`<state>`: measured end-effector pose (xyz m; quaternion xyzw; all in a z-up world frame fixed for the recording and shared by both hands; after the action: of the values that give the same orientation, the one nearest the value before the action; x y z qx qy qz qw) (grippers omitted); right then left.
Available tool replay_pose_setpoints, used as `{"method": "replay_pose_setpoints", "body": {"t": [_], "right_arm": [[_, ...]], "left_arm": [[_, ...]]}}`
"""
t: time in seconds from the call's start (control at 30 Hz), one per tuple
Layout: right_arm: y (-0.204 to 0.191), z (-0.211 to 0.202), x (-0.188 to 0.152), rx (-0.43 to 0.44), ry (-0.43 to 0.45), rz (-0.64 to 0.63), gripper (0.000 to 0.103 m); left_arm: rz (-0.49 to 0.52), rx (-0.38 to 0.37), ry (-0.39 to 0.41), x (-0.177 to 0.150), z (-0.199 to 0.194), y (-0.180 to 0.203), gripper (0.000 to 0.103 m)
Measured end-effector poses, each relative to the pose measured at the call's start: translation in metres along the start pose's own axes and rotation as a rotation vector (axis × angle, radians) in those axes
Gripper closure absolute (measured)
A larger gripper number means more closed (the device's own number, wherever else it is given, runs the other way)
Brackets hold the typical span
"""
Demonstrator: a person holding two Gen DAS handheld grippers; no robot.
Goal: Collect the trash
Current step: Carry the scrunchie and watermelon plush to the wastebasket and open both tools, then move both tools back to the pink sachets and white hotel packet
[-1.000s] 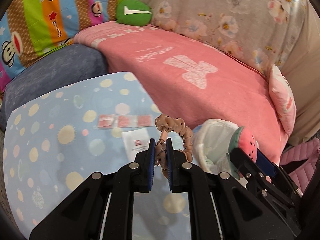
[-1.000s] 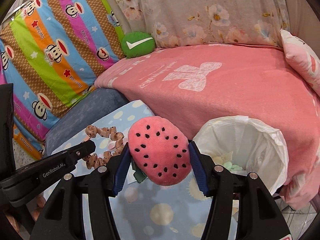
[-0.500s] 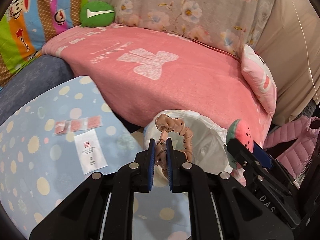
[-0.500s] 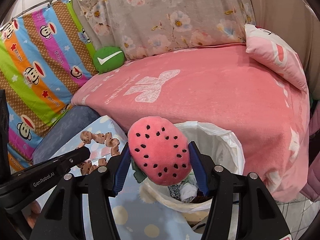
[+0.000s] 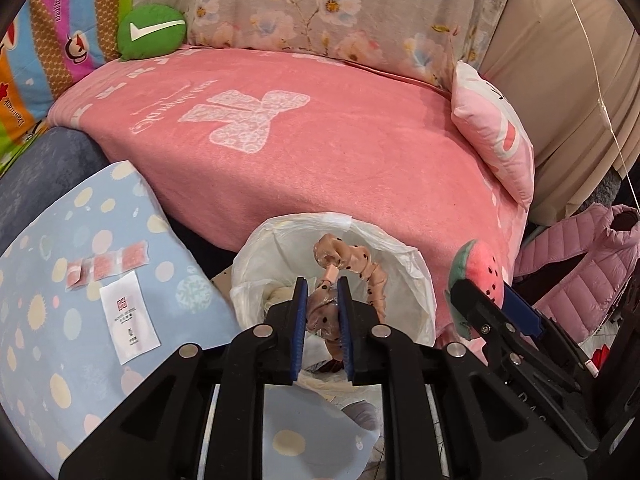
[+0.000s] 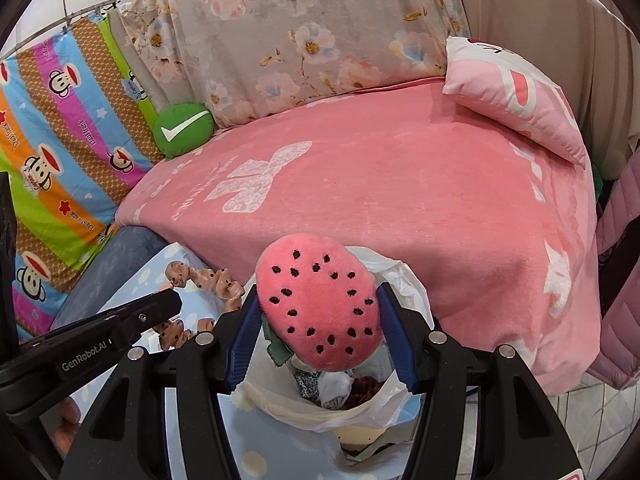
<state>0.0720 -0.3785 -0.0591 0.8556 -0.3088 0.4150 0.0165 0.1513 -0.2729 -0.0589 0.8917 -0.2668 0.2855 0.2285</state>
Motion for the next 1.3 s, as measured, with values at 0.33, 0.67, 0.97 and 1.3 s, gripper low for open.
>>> {"method": "replay_pose_setpoints", "body": {"t": [0.33, 0.67, 0.97, 1.3], "right_arm": [[-0.009, 0.019, 0.003, 0.002, -0.021, -0.027, 0.043], [-0.035, 0.022, -0.004, 0.009, -0.021, -0.07, 0.035], [-0.053, 0.009, -0.006, 0.027, -0.008, -0.098, 0.033], [-0.083, 0.001, -0.02, 0.051, -0.018, -0.15, 0.032]], "left_arm": [[-0.062, 0.058, 0.031, 0.007, -0.002, -0.032, 0.048], [-0.097, 0.099, 0.035, -0.003, -0.01, -0.063, 0.048], [-0.118, 0.114, 0.05, -0.01, -0.027, -0.078, 0.048], [-0.162, 0.135, 0.064, -0.02, -0.044, -0.103, 0.048]]}}
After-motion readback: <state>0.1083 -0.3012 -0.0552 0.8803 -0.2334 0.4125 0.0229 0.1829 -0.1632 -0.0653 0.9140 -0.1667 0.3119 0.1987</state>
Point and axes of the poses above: each gripper's, at about its wrist camera, not at the fingertips, and z roughly the way its jaws point, y to its right, x to its top, the point moved 10 cm from there along z, roughly the way its jaws point, and after that the axes turned 6 degrees about -x, right-handed, at the moved point
